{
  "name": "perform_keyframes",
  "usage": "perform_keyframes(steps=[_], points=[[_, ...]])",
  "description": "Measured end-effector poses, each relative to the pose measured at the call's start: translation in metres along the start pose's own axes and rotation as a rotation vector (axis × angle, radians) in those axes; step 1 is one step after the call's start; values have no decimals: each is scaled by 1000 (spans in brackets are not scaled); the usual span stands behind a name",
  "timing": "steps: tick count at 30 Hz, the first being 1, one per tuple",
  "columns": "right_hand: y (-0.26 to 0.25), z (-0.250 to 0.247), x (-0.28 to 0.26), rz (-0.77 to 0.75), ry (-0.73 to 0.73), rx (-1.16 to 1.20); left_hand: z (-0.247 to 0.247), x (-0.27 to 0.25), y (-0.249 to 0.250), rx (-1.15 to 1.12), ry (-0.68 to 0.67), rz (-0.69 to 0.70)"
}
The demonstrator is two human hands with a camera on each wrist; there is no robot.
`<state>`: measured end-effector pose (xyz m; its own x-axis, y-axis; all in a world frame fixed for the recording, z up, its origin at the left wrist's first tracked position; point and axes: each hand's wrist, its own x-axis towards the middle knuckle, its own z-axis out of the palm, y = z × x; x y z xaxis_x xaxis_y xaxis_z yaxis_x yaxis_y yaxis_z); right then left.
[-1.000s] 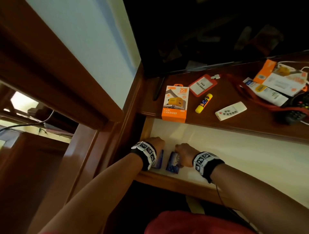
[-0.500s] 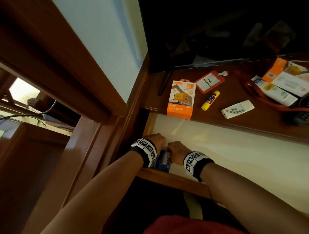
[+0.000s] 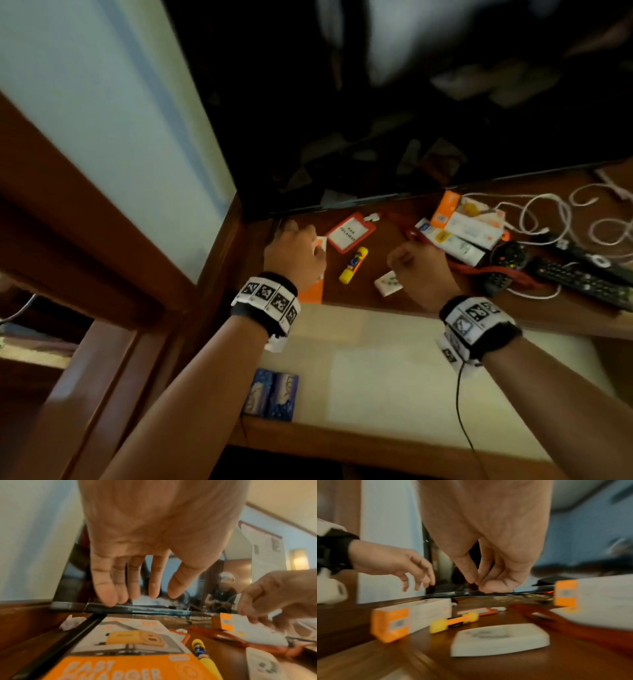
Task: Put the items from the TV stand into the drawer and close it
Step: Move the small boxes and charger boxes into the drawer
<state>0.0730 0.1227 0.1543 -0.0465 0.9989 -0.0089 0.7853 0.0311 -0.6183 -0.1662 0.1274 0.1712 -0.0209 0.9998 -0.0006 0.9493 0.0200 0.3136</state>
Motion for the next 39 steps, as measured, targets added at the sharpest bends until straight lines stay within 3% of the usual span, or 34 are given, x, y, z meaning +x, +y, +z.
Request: perform_keyframes(steps=[4,9,14,18,22,28,30,32,35,37,39], points=[[51,-49,53,82,87,-270,20,37,13,170,-196,-194],[84,-85,109,196,-80,-565,29,52,25,202,-349,-293],[102,-88,144,233,-227,-572,40,59,23,174,-321,-358],[108,-92,148,198,-199,-553,24,51,27,162,-284,-346],[98,-108,131,84,-110,-559,-3,13,40,110,-157,-238],[39,-106,71,-260,101,-420,-35,-75,48,-194,-5,-85],[12,-94,39,-382,100,-368,-25,-93,40,-251,-6,-90],[-8,-69,3,-514,-14,-346,0,-103,23,-205,-150,-158],[-18,-22,-53,-635,-359,-315,47,-111,-6,-171,-511,-224],[-14,7,-84,-647,-583,-364,65,-111,-16,-84,-694,-162],[-6,27,-99,-600,-684,-425,73,-105,-22,-42,-755,-130]])
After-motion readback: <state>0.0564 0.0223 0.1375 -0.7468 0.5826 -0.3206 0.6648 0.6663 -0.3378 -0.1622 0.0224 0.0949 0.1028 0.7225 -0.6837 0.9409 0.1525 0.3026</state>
